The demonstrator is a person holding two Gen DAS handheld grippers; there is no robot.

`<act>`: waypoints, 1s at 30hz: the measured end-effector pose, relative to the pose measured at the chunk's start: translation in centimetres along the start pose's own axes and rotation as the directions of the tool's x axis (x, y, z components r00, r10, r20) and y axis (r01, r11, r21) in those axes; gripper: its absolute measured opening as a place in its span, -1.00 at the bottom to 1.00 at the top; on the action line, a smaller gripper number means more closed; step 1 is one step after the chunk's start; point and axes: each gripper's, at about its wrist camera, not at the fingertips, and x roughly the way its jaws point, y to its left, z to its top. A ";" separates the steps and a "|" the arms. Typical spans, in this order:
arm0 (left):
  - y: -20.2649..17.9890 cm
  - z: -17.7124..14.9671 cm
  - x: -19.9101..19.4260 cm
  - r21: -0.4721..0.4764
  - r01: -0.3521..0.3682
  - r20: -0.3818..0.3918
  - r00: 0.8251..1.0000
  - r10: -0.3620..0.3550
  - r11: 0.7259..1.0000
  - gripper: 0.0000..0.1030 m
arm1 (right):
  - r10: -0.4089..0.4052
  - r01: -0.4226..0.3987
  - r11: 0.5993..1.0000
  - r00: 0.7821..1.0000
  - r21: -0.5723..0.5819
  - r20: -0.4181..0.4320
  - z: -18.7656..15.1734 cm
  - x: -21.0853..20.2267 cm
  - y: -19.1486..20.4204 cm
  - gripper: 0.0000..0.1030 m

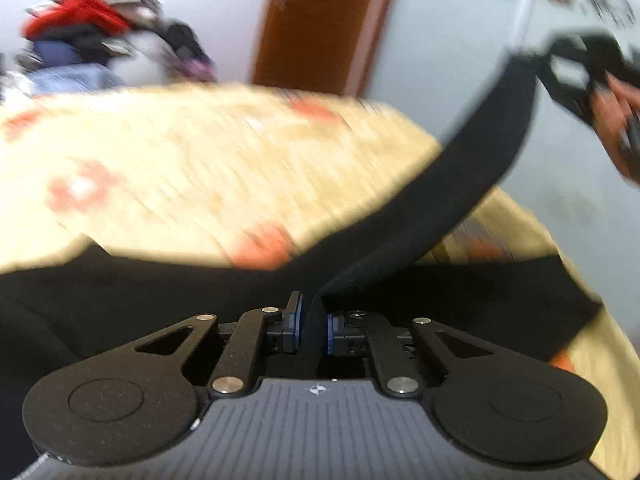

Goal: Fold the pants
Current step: 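Hold the trousers with the left gripper while the right gripper pulls a leg edge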

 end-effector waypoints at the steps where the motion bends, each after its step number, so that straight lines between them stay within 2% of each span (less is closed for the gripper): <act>1: 0.5 0.7 -1.1 -0.025 -0.011 0.051 0.999 0.012 1.000 -0.78 | 0.021 -0.021 1.000 1.000 -0.004 0.019 0.1 -0.3 0.4 -0.93; 4: 0.9 2.1 -4.0 -0.033 -0.024 0.162 0.986 0.029 0.999 -0.78 | 0.131 -0.127 0.991 0.986 -0.046 0.107 -0.1 -3.4 1.7 -0.93; 6: 0.4 2.0 -4.7 0.015 -0.004 0.142 0.990 0.002 1.000 -0.78 | 0.125 -0.117 0.991 0.982 -0.061 0.143 -0.9 -6.0 1.0 -0.93; 8: -0.4 0.7 -4.0 0.035 0.048 0.066 0.997 -0.050 0.998 -0.78 | 0.056 -0.051 0.998 0.987 -0.034 0.153 -2.2 -8.4 -1.4 -0.93; 11: -1.9 -2.5 -2.1 0.082 0.118 -0.078 0.991 -0.111 0.990 -0.78 | -0.116 0.108 0.992 0.985 0.069 0.128 -4.9 -11.3 -7.5 -0.93; 13: -2.7 -4.1 -1.6 0.117 0.130 -0.119 0.986 -0.117 0.985 -0.78 | -0.192 0.173 0.968 0.977 0.182 0.093 -7.1 -12.9 -11.7 -0.93; 15: -2.9 -4.9 -1.6 0.136 0.147 -0.138 0.982 -0.128 0.980 -0.78 | -0.250 0.228 0.947 0.965 0.226 0.074 -8.9 -14.1 -14.0 -0.93; 19: -2.7 -5.2 -2.0 0.145 0.152 -0.152 0.980 -0.130 0.978 -0.78 | -0.284 0.252 0.932 0.954 0.261 0.093 -11.3 -16.3 -15.0 -0.93; 23: -2.7 -5.4 -2.4 0.155 0.161 -0.164 0.977 -0.136 0.975 -0.78 | -0.299 0.264 0.929 0.948 0.260 0.108 -11.7 -17.5 -14.9 -0.93; 30: -3.0 -5.7 -2.5 0.186 0.168 -0.180 0.974 -0.134 0.968 -0.78 | -0.356 0.321 0.902 0.931 0.289 0.076 -12.5 -18.5 -16.8 -0.93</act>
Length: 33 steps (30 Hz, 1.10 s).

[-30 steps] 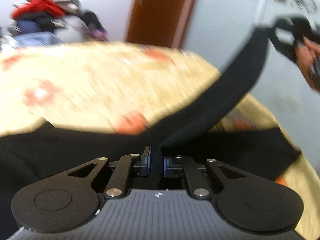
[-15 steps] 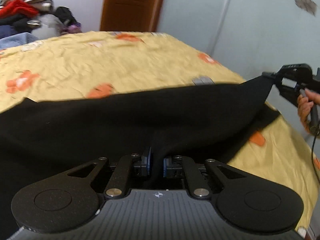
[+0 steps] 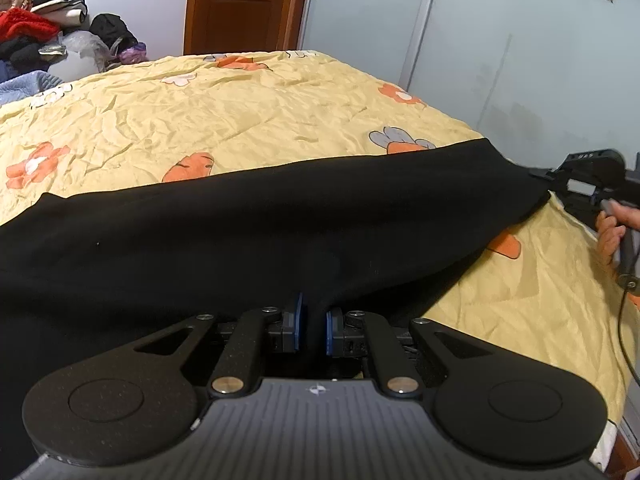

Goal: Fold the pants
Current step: 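Hold the trousers with the left gripper while the right gripper pulls a leg edge, then open both grippers and release the black trousers onto the duvet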

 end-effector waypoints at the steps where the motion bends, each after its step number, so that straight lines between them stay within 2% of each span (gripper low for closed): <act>1: 0.0 0.0 -0.2 0.008 0.003 0.003 1.000 -0.003 1.000 -0.78 | -0.004 0.004 1.000 1.000 0.004 -0.003 -0.1 0.1 -0.2 -0.93; 12: 0.2 -0.7 -0.3 0.088 0.022 -0.017 1.000 -0.021 0.996 -0.78 | -0.078 0.080 0.994 0.996 -0.071 0.031 -0.5 0.6 -0.2 -0.93; 14: 0.2 -0.8 -0.3 0.116 0.041 -0.034 0.999 -0.037 0.992 -0.79 | -0.079 0.079 0.994 0.997 -0.076 0.008 -0.4 1.0 -0.3 -0.94; 15: 0.0 -0.8 -0.5 0.138 0.049 -0.038 0.998 -0.044 0.989 -0.62 | -0.079 0.079 0.994 0.997 -0.077 0.006 -0.4 0.8 -0.3 -0.93; 16: 0.0 -0.8 -0.9 0.141 0.059 -0.034 0.998 -0.055 0.988 -0.62 | -0.082 0.082 0.994 0.997 -0.072 0.000 -0.3 0.6 -0.3 -0.92; 18: 0.4 -0.7 -1.5 0.117 0.094 -0.037 0.995 -0.090 0.989 -0.40 | -0.084 0.083 0.995 0.996 -0.052 -0.012 -0.2 -0.1 -0.5 -0.84; 19: 0.6 -0.7 -1.9 0.101 0.110 -0.046 0.993 -0.106 0.989 -0.22 | -0.095 0.095 0.995 0.995 -0.044 -0.005 -0.2 -0.6 -0.4 -0.82; 20: 0.8 -0.6 -2.3 0.084 0.120 -0.045 0.992 -0.116 0.989 -0.06 | -0.116 0.117 0.992 0.993 -0.046 0.018 -0.2 -1.2 -0.2 -0.78; 22: 1.4 -0.4 -3.5 0.056 0.134 -0.026 0.991 -0.133 0.989 0.06 | -0.195 0.207 0.972 0.975 -0.110 0.106 -0.5 -2.7 1.1 -0.66; 23: 1.7 -0.2 -4.0 0.045 0.140 -0.017 0.990 -0.139 0.989 0.12 | -0.232 0.258 0.954 0.958 -0.155 0.168 -0.9 -3.4 2.1 -0.62; 24: 2.1 0.0 -4.6 0.031 0.147 -0.004 0.989 -0.147 0.989 0.16 | -0.236 0.285 0.934 0.946 -0.217 0.224 -1.4 -3.9 3.4 -0.62; 26: 3.1 0.5 -5.4 -0.011 0.141 0.028 0.990 -0.141 0.990 0.30 | -0.166 0.255 0.885 0.954 -0.388 0.249 -3.0 -3.7 6.5 -0.62; 27: 3.7 0.9 -5.7 -0.036 0.121 0.039 0.992 -0.119 0.992 0.30 | -0.129 0.218 0.851 0.968 -0.477 0.214 -4.1 -3.0 8.3 -0.59; 28: 4.4 1.3 -5.8 -0.062 0.094 0.051 0.995 -0.091 0.994 0.30 | -0.094 0.158 0.807 0.986 -0.570 0.140 -5.5 -1.8 10.3 -0.54; 29: 5.0 1.7 -5.8 -0.086 0.066 0.059 0.996 -0.061 0.994 0.30 | -0.065 0.081 0.759 0.997 -0.646 0.049 -7.0 -0.6 12.1 -0.45; 30: 5.7 2.0 -5.7 -0.113 0.035 0.057 0.998 -0.028 0.993 0.30 | -0.042 -0.007 0.703 0.998 -0.711 -0.051 -8.8 0.6 13.8 -0.41; 31: 6.4 2.4 -5.4 -0.145 -0.001 0.040 0.999 0.007 0.989 0.30 | -0.033 -0.098 0.641 0.987 -0.761 -0.155 -11.0 1.9 15.5 -0.41; 33: 7.6 3.0 -4.7 -0.203 -0.040 0.015 0.999 0.044 0.978 0.30 | -0.045 -0.215 0.524 0.959 -0.824 -0.279 -15.0 3.7 18.1 -0.41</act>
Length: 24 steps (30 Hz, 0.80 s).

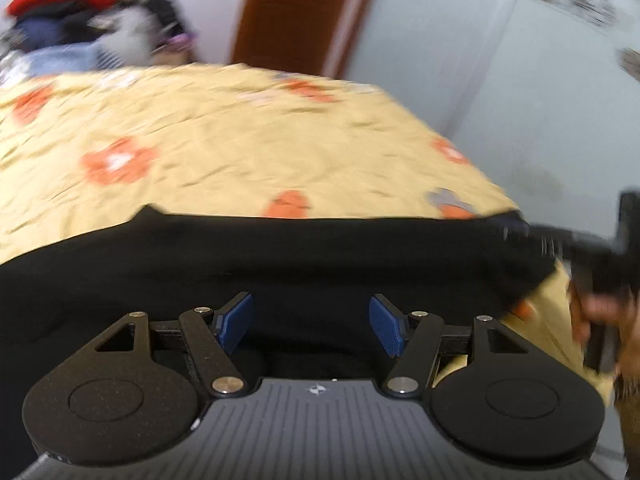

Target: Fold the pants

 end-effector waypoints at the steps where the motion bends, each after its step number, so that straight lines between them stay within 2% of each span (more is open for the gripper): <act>1: 0.5 0.4 0.3 -0.024 0.002 -0.004 1.000 -0.002 1.000 0.30 | 0.021 -0.023 0.997 1.000 -0.078 -0.023 0.1 1.1 2.0 -0.41; 3: 1.2 1.2 0.9 -0.058 0.010 -0.016 1.000 -0.011 0.998 0.30 | 0.000 -0.010 0.977 0.999 -0.213 -0.047 0.4 2.8 4.7 -0.42; 6: 1.2 2.1 1.8 -0.056 -0.007 -0.026 1.000 0.005 0.998 0.30 | -0.071 0.044 0.924 0.996 -0.380 -0.058 0.8 4.4 7.1 -0.42; 8: 0.8 2.3 2.1 -0.028 -0.013 -0.026 1.000 0.012 1.000 0.30 | -0.044 -0.011 0.913 0.991 -0.407 -0.126 1.0 5.1 7.6 -0.42; 10: 0.5 2.6 2.7 -0.015 -0.009 -0.030 0.999 0.009 1.000 0.30 | -0.026 -0.078 0.895 0.974 -0.438 -0.226 0.8 6.3 8.1 -0.44; 12: 0.3 2.7 3.7 -0.012 0.012 -0.040 0.999 -0.013 1.000 0.31 | -0.058 -0.076 0.868 0.966 -0.491 -0.252 0.3 7.9 8.6 -0.44; 16: -0.3 2.9 5.7 -0.035 0.008 -0.074 0.997 -0.010 0.999 0.31 | -0.036 -0.058 0.896 0.979 -0.441 -0.202 1.8 10.0 8.4 -0.43; 18: -0.5 2.8 6.0 -0.035 0.004 -0.079 0.997 -0.007 0.999 0.31 | -0.025 -0.056 0.911 0.982 -0.409 -0.189 2.5 11.2 8.0 -0.32; 20: -0.3 2.8 6.0 -0.031 0.000 -0.081 0.997 -0.002 1.000 0.31 | -0.016 -0.049 0.927 0.986 -0.373 -0.168 3.4 11.2 7.2 -0.32; 22: 0.3 2.8 5.9 -0.042 0.005 -0.075 0.997 -0.008 0.999 0.31 | 0.046 -0.091 0.930 0.990 -0.356 -0.131 4.1 9.9 6.0 -0.32; 24: 0.8 3.2 6.2 -0.071 0.008 -0.079 0.997 -0.013 0.997 0.31 | 0.102 -0.155 0.929 0.980 -0.336 -0.170 4.4 8.8 5.1 -0.31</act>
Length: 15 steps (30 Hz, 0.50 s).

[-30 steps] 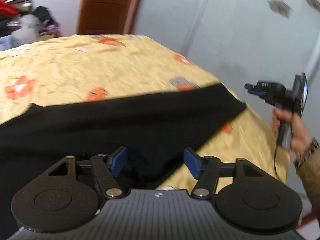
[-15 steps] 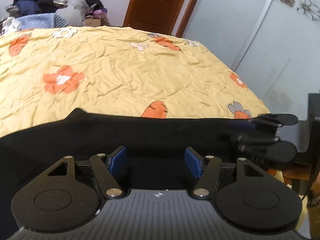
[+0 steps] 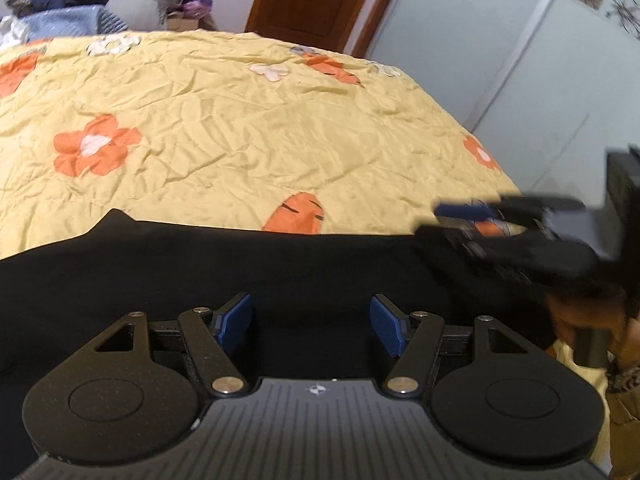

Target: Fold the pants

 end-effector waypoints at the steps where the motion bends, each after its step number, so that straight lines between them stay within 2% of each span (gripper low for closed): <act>1: 0.1 0.2 0.2 -0.010 0.014 -0.006 1.000 -0.014 1.000 0.31 | 0.033 -0.033 0.999 0.999 -0.014 -0.038 -0.3 -0.3 -0.1 -0.31; 3: -0.2 0.6 0.8 -0.004 0.053 -0.023 0.998 -0.053 0.999 0.31 | 0.058 -0.065 0.995 0.994 -0.073 -0.096 -1.1 -0.6 0.6 -0.31; 4: -0.6 0.7 1.1 0.009 0.063 -0.031 0.998 -0.063 0.998 0.31 | 0.046 -0.060 0.993 0.990 -0.100 -0.132 -1.6 -0.4 1.0 -0.31; 5: -1.2 0.7 1.4 0.026 0.070 -0.037 0.997 -0.069 0.997 0.31 | 0.012 -0.033 0.991 0.986 -0.129 -0.164 -2.1 0.0 1.4 -0.22; 6: -1.7 0.7 1.7 0.041 0.073 -0.044 0.997 -0.071 0.997 0.31 | -0.016 -0.006 0.989 0.988 -0.145 -0.155 -2.4 0.3 1.5 -0.08; 8: -2.7 0.7 2.7 0.058 0.083 -0.059 0.995 -0.080 0.995 0.31 | -0.034 0.020 0.995 0.990 -0.098 -0.135 -2.1 0.9 0.7 0.06; 9: -3.0 0.8 3.2 0.057 0.087 -0.067 0.994 -0.083 0.995 0.31 | -0.051 0.041 0.995 0.991 -0.087 -0.120 -1.9 1.3 0.4 0.30; 10: -3.3 0.9 3.7 0.047 0.087 -0.074 0.994 -0.084 0.995 0.31 | -0.062 0.054 0.996 0.993 -0.073 -0.102 -1.7 1.8 0.0 0.39; 13: -3.8 1.5 4.9 0.033 0.113 -0.080 0.991 -0.110 0.993 0.35 | -0.082 0.081 0.997 0.994 -0.015 -0.068 -1.2 2.5 -1.4 0.42; 15: -4.0 1.8 5.7 0.049 0.105 -0.088 0.991 -0.100 0.993 0.35 | -0.139 0.139 0.990 0.990 0.004 -0.008 -1.2 0.9 -1.9 0.42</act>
